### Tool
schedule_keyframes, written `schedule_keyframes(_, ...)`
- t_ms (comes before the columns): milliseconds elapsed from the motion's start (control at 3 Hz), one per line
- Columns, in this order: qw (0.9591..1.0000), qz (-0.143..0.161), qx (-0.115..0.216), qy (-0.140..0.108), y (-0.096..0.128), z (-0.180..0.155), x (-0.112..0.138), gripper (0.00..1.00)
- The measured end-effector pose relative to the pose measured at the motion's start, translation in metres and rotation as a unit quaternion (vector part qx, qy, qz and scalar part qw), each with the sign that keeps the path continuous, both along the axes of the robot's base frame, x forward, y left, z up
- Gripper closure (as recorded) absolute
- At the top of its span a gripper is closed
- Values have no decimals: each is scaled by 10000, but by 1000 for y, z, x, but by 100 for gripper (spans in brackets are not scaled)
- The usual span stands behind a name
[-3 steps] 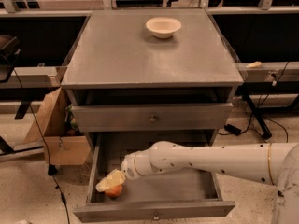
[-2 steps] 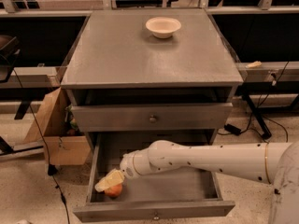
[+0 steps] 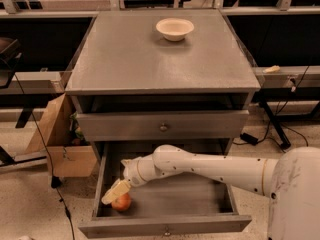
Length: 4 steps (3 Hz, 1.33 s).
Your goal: Pick orange from middle drawer and place on counter
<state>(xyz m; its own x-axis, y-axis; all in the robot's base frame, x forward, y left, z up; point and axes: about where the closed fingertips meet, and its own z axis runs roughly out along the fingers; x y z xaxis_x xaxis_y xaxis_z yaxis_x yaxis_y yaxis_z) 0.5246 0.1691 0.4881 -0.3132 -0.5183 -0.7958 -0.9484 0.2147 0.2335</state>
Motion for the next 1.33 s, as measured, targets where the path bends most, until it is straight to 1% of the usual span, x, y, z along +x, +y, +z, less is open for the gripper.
schedule_keyframes(333, 9980, 423, 209, -431, 13, -17, 11, 0)
schedule_keyframes(667, 9950, 616, 297, -723, 15, -38, 17, 0)
schedule_keyframes(1333, 9921, 607, 477, -987, 6, -75, 20, 0)
